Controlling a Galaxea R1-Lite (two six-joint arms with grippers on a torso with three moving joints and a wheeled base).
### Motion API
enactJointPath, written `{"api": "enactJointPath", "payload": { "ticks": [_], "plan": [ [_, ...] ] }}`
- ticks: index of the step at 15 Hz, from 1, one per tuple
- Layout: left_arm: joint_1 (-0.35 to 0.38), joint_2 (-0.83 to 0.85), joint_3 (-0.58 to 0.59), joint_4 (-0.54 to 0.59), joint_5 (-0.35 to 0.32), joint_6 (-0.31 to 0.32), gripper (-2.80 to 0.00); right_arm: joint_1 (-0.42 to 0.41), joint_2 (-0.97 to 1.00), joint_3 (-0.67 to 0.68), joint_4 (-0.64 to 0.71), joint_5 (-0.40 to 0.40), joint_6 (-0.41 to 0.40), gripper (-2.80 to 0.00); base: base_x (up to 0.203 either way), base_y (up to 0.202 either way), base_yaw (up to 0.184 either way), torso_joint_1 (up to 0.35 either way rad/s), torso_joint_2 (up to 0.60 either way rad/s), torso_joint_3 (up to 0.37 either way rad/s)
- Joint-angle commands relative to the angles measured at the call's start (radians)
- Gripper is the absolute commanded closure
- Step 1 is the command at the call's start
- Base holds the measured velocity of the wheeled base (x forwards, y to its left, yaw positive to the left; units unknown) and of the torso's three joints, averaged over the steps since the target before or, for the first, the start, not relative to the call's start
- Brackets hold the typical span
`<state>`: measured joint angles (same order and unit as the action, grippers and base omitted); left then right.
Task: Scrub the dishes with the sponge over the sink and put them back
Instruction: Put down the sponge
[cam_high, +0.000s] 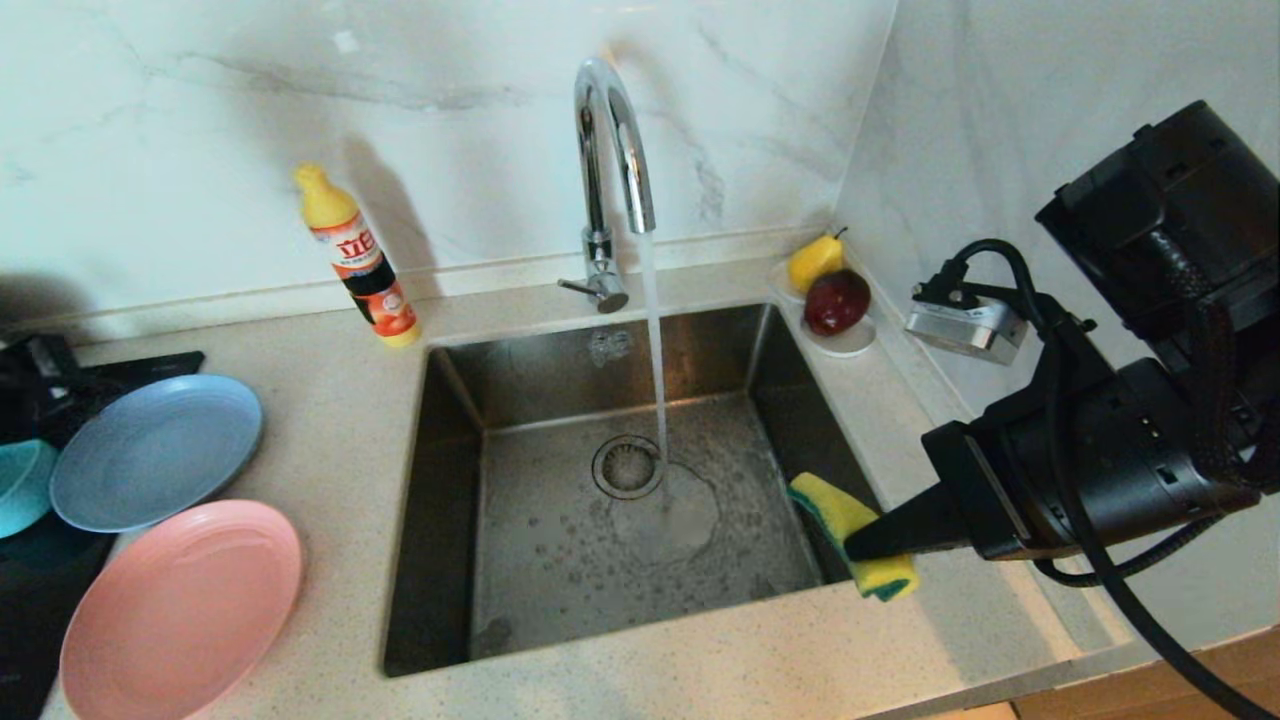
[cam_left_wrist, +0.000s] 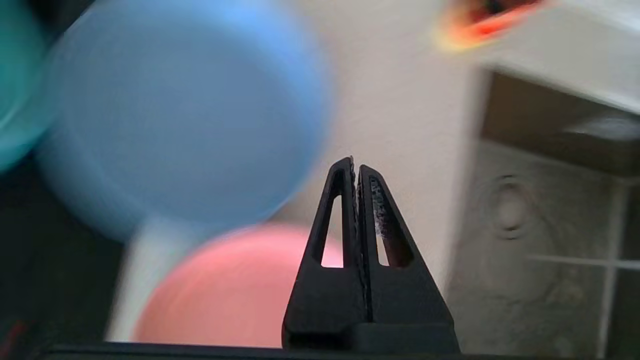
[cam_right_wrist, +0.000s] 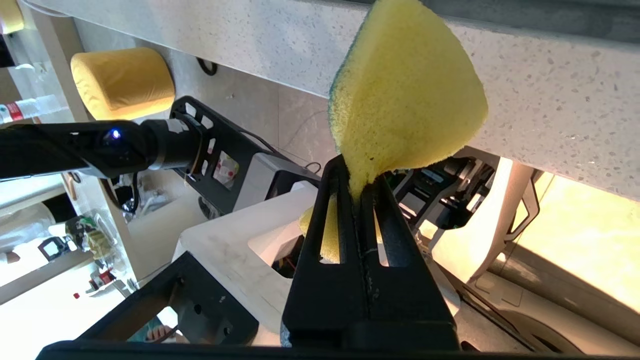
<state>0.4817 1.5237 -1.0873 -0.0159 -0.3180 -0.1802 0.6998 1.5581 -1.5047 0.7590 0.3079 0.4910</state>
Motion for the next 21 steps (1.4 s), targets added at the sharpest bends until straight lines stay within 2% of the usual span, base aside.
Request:
{"api": "enactJointPath", "payload": {
  "ticks": [1,3,4,5,8,11,14,18,21],
  "plan": [
    [-0.136,0.066,-0.058,-0.084,0.003,0.041,0.00,-0.010,-0.004,-0.009,-0.001,0.002,0.001,0.00,0.000,0.000,0.000,0.000,0.00,0.000],
    [-0.235,0.076,-0.073,-0.136,-0.001,0.125,0.00,-0.009,-0.004,-0.012,-0.001,0.002,0.001,0.00,0.000,0.000,0.000,0.000,0.00,0.000],
    [-0.288,0.063,-0.072,-0.146,-0.007,0.145,0.00,-0.009,-0.004,-0.012,-0.001,0.001,0.001,0.00,0.000,0.000,0.000,0.000,0.00,0.000],
    [-0.336,0.043,-0.070,-0.152,-0.013,0.158,0.00,-0.009,-0.004,-0.013,-0.001,0.000,0.001,0.00,0.000,0.000,0.000,0.000,0.00,0.000],
    [-0.419,-0.126,-0.015,-0.153,-0.012,0.171,0.00,-0.010,-0.004,-0.014,-0.004,-0.007,0.001,0.00,0.000,0.000,0.000,0.000,0.00,0.000],
    [-0.446,-0.392,0.093,-0.149,-0.006,0.218,0.00,-0.010,-0.003,-0.019,-0.004,-0.006,0.001,0.00,0.000,0.000,0.000,0.000,0.00,0.000],
    [-0.453,-0.706,0.259,-0.132,-0.002,0.239,0.00,-0.009,-0.030,-0.015,-0.003,-0.005,0.001,0.00,0.000,0.000,0.000,0.000,0.00,0.000],
    [-0.457,-1.091,0.497,0.026,0.001,0.250,0.00,-0.009,-0.024,0.000,-0.001,-0.004,0.003,0.00,0.000,0.000,0.000,0.000,0.00,0.000],
    [-0.458,-1.298,0.693,0.097,0.042,0.265,0.00,-0.008,-0.015,-0.002,-0.003,-0.004,0.003,0.00,0.000,0.000,0.000,0.000,0.00,0.000]
  ]
}}
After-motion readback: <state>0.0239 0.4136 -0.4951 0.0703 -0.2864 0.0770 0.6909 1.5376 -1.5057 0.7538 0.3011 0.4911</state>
